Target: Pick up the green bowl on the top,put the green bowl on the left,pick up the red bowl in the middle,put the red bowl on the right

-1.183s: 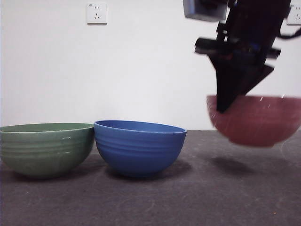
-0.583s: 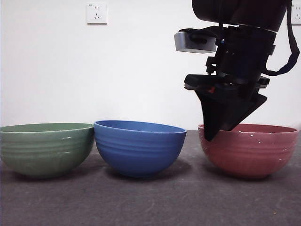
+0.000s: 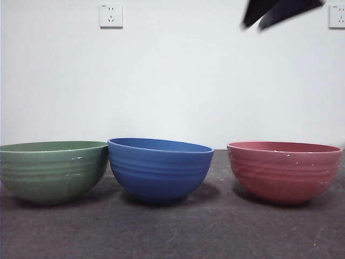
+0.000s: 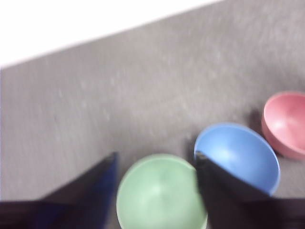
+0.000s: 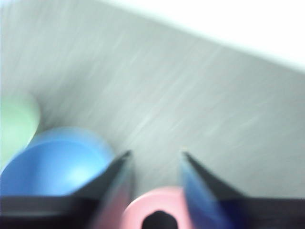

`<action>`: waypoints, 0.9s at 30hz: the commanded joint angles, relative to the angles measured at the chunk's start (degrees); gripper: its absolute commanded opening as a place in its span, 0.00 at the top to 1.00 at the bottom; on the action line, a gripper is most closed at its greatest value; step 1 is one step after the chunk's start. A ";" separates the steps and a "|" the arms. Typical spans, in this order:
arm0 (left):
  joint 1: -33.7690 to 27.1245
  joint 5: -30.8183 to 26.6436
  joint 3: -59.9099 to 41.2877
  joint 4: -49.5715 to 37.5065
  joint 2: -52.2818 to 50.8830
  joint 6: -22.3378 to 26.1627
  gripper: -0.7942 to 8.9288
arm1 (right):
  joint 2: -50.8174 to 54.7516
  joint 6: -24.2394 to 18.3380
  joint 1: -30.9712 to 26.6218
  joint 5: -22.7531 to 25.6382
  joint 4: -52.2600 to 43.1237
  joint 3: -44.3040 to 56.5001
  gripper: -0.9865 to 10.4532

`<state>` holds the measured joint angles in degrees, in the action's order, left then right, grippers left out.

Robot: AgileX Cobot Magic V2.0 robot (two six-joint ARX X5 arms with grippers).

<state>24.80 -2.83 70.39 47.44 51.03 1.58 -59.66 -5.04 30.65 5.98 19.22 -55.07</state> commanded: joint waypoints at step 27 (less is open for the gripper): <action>-0.11 -0.02 -32.94 -27.45 -13.27 -2.95 0.92 | 33.68 8.37 -14.84 -2.47 -7.80 21.94 0.93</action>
<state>24.80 -2.83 37.50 20.58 37.85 -0.73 -25.98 2.63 15.79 3.22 11.62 -33.45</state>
